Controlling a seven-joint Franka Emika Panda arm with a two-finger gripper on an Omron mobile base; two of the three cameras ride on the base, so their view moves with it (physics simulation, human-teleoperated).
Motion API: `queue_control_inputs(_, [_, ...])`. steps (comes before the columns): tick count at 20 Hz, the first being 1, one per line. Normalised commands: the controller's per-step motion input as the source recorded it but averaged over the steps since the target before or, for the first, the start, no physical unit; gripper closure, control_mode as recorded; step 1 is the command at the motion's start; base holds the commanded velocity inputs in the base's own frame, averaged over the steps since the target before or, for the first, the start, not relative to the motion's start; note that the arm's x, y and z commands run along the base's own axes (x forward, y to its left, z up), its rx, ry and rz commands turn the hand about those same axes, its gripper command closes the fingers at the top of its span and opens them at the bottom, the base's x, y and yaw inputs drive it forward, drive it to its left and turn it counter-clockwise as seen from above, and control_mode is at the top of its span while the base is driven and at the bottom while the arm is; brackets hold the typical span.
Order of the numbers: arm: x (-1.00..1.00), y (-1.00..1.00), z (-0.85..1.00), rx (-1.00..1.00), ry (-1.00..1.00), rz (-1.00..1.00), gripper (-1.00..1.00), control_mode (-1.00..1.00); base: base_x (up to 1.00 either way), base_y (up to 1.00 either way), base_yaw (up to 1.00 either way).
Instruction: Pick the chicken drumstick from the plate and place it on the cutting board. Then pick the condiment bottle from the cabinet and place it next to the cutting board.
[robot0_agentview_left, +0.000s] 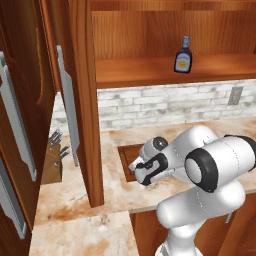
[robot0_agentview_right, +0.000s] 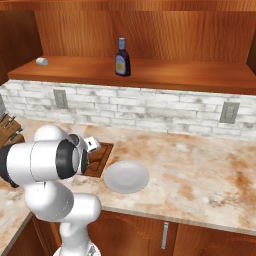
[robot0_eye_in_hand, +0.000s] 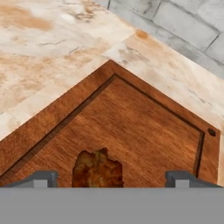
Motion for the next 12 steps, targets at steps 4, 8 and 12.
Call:
queue_control_inputs(4, [-0.06,0.0,0.12,0.0,-0.08,0.0,-1.0,-1.0,0.0,0.0,0.0])
queue_control_inputs(8, [0.0,0.0,0.09,0.0,-0.04,0.0,-1.0,-1.0,0.0,0.0,0.0])
queue_control_inputs(12, [0.0,-0.01,0.11,0.01,-0.03,0.0,-1.0,-1.0,0.0,0.0,0.0])
